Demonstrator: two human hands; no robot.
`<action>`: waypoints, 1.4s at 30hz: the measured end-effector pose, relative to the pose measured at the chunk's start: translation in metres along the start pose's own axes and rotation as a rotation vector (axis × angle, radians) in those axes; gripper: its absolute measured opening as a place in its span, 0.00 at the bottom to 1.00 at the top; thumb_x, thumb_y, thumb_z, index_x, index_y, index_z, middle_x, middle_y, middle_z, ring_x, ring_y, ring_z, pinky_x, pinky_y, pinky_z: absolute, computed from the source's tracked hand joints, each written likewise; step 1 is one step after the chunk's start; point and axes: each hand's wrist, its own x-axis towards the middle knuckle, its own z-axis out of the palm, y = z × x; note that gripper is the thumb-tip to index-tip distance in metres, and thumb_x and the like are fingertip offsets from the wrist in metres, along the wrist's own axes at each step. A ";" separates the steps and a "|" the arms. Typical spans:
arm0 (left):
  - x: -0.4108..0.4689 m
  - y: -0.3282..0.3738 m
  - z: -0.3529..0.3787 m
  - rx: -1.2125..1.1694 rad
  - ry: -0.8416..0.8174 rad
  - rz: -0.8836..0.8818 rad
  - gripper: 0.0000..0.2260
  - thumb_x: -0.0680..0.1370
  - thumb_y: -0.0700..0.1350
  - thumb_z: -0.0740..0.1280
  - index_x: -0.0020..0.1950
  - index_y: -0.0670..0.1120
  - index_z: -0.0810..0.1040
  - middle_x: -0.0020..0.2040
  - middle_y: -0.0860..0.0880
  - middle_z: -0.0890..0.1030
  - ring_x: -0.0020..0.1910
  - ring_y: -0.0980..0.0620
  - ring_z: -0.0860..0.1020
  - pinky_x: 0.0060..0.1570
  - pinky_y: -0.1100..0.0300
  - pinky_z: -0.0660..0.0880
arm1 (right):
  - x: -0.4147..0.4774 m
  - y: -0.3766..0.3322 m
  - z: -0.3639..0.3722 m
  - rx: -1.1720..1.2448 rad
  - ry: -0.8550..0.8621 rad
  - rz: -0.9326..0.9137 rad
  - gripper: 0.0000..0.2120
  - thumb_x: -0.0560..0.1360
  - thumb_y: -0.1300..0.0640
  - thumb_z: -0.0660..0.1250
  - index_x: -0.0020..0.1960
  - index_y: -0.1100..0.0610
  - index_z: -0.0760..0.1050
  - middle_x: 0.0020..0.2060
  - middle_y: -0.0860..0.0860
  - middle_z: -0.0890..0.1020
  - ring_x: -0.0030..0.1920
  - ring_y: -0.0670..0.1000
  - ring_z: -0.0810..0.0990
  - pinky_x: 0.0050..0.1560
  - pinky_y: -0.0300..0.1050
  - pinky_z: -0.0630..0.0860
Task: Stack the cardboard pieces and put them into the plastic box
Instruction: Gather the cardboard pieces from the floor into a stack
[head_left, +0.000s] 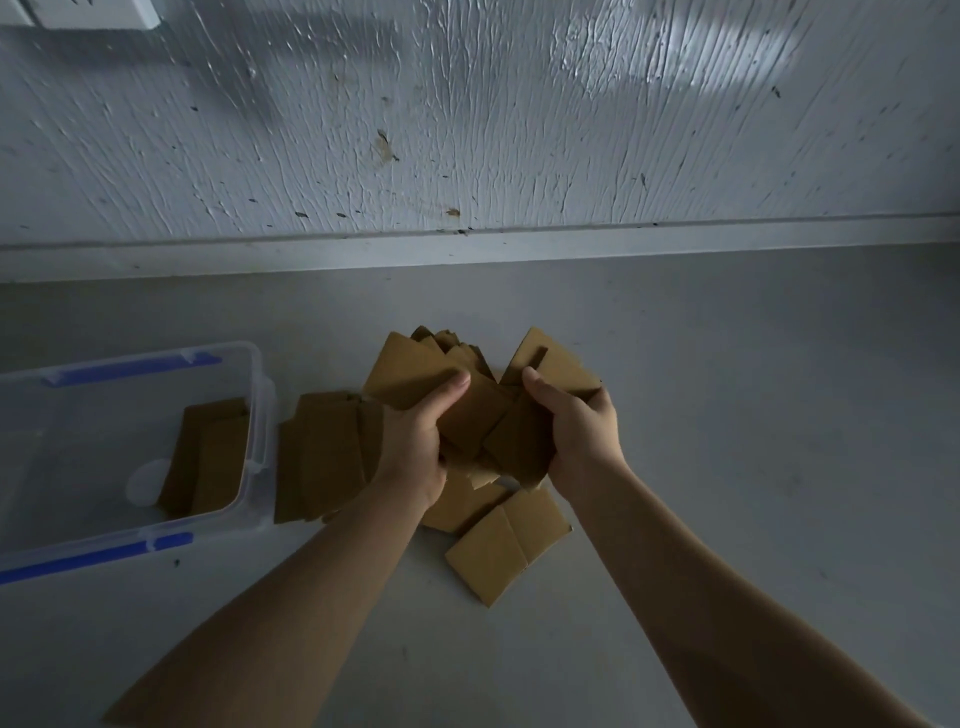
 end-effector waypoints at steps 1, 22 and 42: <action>0.000 0.001 0.001 0.004 0.004 -0.005 0.32 0.63 0.50 0.77 0.65 0.47 0.74 0.57 0.40 0.81 0.54 0.38 0.80 0.50 0.36 0.78 | 0.000 -0.001 0.000 0.013 0.003 0.009 0.19 0.66 0.58 0.78 0.51 0.51 0.71 0.49 0.51 0.79 0.48 0.53 0.80 0.49 0.54 0.80; 0.017 -0.013 0.014 0.358 -0.043 0.135 0.19 0.70 0.40 0.74 0.60 0.45 0.76 0.51 0.50 0.82 0.51 0.51 0.79 0.47 0.56 0.76 | 0.004 -0.023 -0.029 -0.453 -0.300 -0.226 0.23 0.66 0.60 0.76 0.57 0.50 0.70 0.50 0.46 0.79 0.53 0.47 0.78 0.53 0.44 0.75; 0.043 -0.019 0.072 0.535 -0.217 0.897 0.22 0.70 0.54 0.69 0.62 0.51 0.70 0.57 0.56 0.79 0.58 0.53 0.77 0.58 0.52 0.76 | 0.055 -0.023 -0.060 -0.362 -0.545 -0.490 0.54 0.58 0.71 0.74 0.77 0.57 0.49 0.57 0.46 0.80 0.60 0.49 0.78 0.57 0.47 0.77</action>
